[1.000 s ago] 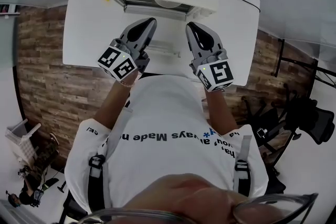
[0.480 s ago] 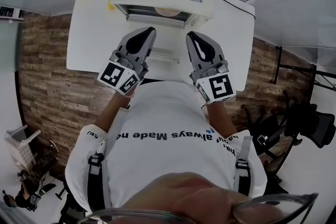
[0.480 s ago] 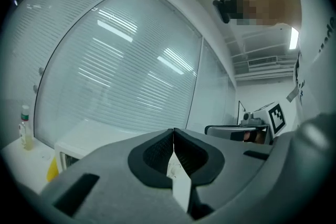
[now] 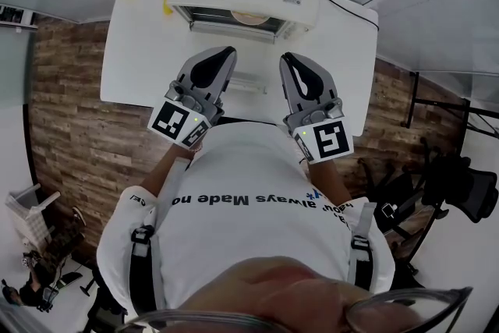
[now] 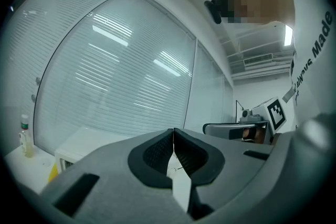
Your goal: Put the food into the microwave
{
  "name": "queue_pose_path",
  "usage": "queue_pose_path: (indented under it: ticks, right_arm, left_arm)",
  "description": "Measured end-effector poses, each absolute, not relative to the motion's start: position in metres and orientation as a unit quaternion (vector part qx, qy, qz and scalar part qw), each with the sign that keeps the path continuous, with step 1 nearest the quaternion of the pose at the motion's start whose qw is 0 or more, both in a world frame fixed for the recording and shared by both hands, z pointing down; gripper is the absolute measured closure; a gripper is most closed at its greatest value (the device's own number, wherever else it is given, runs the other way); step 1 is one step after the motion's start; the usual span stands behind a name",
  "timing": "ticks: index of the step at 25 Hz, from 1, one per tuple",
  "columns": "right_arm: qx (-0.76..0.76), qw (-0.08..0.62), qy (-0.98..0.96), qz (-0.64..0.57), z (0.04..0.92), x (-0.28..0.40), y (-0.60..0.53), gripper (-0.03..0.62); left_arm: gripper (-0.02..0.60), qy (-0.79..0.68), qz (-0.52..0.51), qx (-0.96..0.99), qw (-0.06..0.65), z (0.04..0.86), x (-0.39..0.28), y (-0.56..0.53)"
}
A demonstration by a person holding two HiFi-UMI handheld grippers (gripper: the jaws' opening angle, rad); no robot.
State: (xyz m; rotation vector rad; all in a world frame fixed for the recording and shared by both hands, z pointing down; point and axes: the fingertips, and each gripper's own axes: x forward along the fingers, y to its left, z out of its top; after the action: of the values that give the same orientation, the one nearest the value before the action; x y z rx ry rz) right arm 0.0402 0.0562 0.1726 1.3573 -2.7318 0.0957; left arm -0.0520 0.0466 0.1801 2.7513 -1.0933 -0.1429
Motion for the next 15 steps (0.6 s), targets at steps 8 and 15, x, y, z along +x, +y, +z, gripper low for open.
queue_pose_path:
  ticks: [8,15]
  right_arm:
    - [0.443,0.041,-0.896,0.021,0.1661,0.0376,0.0599,0.572]
    - [0.444,0.04,-0.895,0.019,0.1649,0.0387,0.0612,0.572]
  left_arm:
    - [0.571,-0.364,-0.054,0.926,0.087,0.1759,-0.0466,0.0486]
    - [0.571,-0.364,-0.054,0.926,0.087,0.1759,-0.0445,0.0505]
